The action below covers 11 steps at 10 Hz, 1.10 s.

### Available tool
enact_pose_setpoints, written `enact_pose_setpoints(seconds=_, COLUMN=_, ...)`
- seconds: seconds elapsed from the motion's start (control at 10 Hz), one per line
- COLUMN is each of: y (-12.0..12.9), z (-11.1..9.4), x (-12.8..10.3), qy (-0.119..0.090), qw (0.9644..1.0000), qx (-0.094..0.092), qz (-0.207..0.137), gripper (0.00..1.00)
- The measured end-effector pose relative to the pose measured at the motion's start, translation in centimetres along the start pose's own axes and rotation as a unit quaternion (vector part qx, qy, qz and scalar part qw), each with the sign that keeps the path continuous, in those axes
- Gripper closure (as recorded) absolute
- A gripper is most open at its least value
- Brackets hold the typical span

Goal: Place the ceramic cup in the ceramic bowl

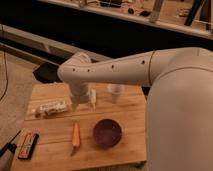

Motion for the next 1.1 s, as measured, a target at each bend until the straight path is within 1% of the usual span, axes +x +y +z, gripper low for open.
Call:
enact_pose_setpoints(seconds=0.9, y=0.05, z=-0.03, x=-0.05, qy=0.0, qw=1.0, qx=0.0, qz=-0.001, gripper=0.35)
enact_pose_setpoints(seconds=1.0, y=-0.16, z=0.03, x=-0.25, qy=0.002, qw=1.0, qx=0.002, qz=-0.002, gripper=0.35)
enact_pose_setpoints(seconds=1.1, y=-0.9, z=0.23, x=-0.87, qy=0.007, qw=0.9999, qx=0.009, qz=-0.002, gripper=0.35)
